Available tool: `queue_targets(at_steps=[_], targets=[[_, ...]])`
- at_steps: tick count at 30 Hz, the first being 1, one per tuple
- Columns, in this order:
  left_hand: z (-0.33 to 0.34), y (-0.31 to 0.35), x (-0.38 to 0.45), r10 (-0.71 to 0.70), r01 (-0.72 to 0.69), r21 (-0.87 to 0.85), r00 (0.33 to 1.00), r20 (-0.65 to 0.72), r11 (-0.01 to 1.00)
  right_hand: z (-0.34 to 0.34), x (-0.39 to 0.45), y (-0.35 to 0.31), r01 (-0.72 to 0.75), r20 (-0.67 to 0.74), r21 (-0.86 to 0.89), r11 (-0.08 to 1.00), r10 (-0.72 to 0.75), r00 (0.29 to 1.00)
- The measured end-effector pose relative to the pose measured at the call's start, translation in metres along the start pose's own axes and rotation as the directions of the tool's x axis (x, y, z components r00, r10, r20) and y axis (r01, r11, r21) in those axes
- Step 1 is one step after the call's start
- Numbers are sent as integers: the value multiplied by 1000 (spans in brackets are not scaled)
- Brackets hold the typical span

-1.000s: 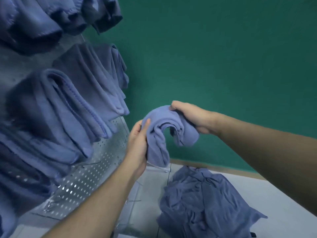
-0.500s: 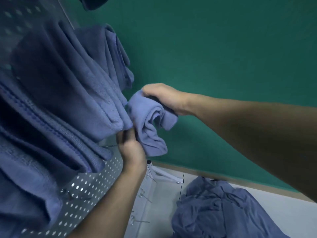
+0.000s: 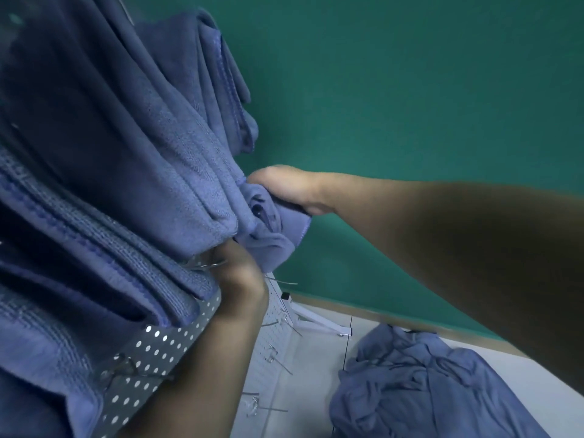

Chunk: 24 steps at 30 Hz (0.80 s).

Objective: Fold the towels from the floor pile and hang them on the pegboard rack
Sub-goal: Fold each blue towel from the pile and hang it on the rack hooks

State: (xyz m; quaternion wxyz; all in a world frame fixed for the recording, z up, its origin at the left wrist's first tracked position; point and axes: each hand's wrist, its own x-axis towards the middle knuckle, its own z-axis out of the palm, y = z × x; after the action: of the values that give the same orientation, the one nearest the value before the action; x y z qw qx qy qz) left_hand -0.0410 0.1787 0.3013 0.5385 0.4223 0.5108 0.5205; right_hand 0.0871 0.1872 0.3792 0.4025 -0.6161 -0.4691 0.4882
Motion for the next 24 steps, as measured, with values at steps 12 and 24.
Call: queue_targets(at_steps=[12, 24], targets=[[6, -4, -20, 434, -427, 116, 899, -49, 897, 10, -10, 51, 269, -239, -179, 947, -307, 921], [-41, -65, -109, -306, -119, 642, 804, 510, 757, -28, -144, 139, -255, 2, -581, 773, 315, 949]])
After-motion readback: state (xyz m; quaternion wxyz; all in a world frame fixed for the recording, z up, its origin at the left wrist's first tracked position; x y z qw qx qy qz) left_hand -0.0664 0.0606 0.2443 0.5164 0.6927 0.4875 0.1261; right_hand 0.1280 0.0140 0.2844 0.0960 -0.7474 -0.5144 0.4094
